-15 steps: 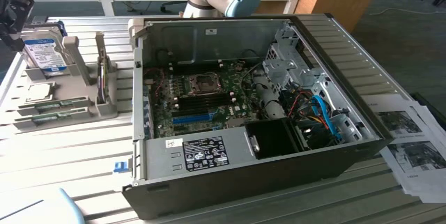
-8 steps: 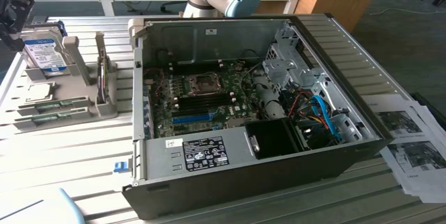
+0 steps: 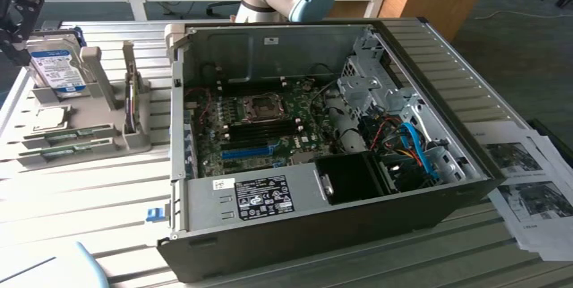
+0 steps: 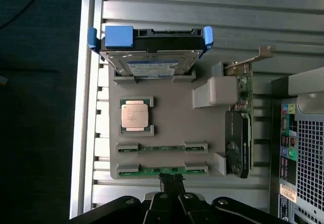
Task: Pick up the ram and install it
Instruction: 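Pick up the ram and move it above insertion slot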
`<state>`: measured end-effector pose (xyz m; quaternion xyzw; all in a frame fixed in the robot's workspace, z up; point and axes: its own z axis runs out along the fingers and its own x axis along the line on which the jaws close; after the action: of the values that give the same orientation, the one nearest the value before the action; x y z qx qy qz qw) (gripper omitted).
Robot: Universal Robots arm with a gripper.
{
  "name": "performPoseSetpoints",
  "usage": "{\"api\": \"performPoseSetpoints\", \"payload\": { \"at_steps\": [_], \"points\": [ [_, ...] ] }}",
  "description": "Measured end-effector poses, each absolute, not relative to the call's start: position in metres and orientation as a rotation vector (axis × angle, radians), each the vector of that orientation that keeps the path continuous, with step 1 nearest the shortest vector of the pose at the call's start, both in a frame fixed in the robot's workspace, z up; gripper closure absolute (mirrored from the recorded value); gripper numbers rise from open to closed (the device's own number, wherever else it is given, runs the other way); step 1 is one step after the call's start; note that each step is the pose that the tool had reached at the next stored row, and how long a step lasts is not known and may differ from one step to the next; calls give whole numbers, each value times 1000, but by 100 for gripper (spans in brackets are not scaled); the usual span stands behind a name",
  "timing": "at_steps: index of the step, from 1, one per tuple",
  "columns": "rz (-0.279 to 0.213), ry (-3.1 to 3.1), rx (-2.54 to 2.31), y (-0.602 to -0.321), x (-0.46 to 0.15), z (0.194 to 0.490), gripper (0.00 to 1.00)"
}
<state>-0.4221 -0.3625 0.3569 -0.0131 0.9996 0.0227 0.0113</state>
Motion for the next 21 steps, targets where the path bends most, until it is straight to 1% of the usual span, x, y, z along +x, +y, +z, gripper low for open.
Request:
{"api": "performPoseSetpoints", "payload": {
  "at_steps": [21],
  "points": [
    [74,3098,-396,-363,-422,357,91]
  ]
}}
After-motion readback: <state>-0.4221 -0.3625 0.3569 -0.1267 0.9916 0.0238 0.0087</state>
